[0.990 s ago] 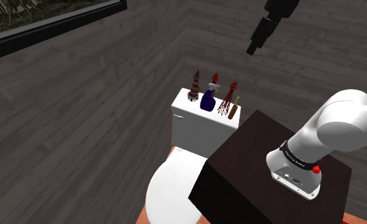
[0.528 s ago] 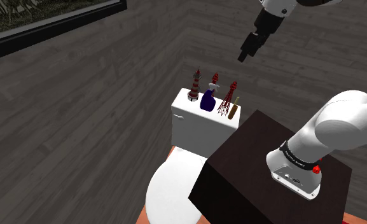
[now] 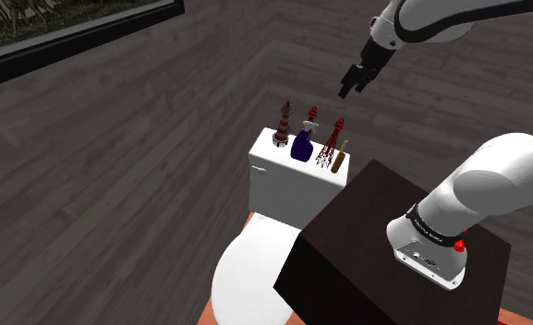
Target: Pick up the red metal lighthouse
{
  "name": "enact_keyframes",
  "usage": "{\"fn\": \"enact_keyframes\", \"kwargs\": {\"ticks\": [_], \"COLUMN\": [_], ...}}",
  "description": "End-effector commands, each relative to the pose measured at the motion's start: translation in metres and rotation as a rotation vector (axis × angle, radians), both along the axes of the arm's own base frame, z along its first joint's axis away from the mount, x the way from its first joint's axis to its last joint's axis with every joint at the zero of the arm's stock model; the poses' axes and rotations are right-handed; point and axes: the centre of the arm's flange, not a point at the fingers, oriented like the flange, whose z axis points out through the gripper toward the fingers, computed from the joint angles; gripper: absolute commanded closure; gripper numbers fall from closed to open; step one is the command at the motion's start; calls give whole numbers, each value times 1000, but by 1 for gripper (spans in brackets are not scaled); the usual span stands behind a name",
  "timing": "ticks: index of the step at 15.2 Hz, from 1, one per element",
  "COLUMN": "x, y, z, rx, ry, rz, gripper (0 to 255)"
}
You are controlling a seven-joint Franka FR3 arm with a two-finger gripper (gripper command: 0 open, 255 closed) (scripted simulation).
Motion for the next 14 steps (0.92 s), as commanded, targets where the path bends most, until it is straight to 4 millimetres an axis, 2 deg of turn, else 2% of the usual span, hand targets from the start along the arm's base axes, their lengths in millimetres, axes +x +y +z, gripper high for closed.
{"fn": "enact_keyframes", "kwargs": {"ticks": [1, 14], "x": [7, 39], "y": [-15, -131], "z": [-18, -135], "rx": [1, 15], "ry": [-11, -67], "rz": [-31, -227], "gripper": [0, 0]}}
